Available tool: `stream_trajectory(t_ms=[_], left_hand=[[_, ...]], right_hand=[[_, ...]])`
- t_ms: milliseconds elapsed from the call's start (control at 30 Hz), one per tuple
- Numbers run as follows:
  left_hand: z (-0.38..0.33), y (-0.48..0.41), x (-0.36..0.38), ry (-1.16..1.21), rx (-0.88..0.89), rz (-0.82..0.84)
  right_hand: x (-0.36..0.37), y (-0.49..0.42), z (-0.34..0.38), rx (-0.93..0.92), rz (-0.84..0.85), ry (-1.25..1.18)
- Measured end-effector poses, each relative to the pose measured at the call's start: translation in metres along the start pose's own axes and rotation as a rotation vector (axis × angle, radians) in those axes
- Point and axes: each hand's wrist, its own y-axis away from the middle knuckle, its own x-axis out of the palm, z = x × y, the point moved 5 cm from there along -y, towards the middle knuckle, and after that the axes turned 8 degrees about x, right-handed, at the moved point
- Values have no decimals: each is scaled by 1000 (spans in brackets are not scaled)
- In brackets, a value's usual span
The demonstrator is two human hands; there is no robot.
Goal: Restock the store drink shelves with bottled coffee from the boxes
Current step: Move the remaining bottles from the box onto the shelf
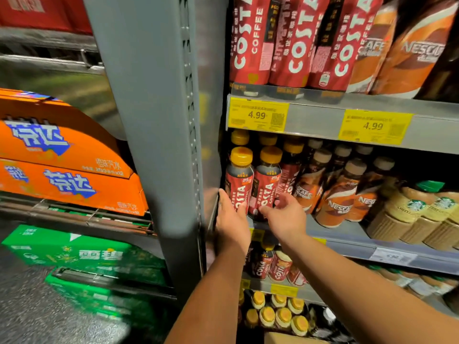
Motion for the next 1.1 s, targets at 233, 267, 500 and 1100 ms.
stream_trajectory(t_ms=[233,267,500,1100], left_hand=[[-16,42,-17,-175,-83,80],[-21,51,-19,-270,-61,125],[-72,130,-16,-655,198,436],[-9,314,81,-750,262,792]], right_hand=[[-42,25,0,53,113,314],[-51,30,0,39,137,398],[-111,92,-9,-186,268,968],[-190,158,-206,81,492,1100]])
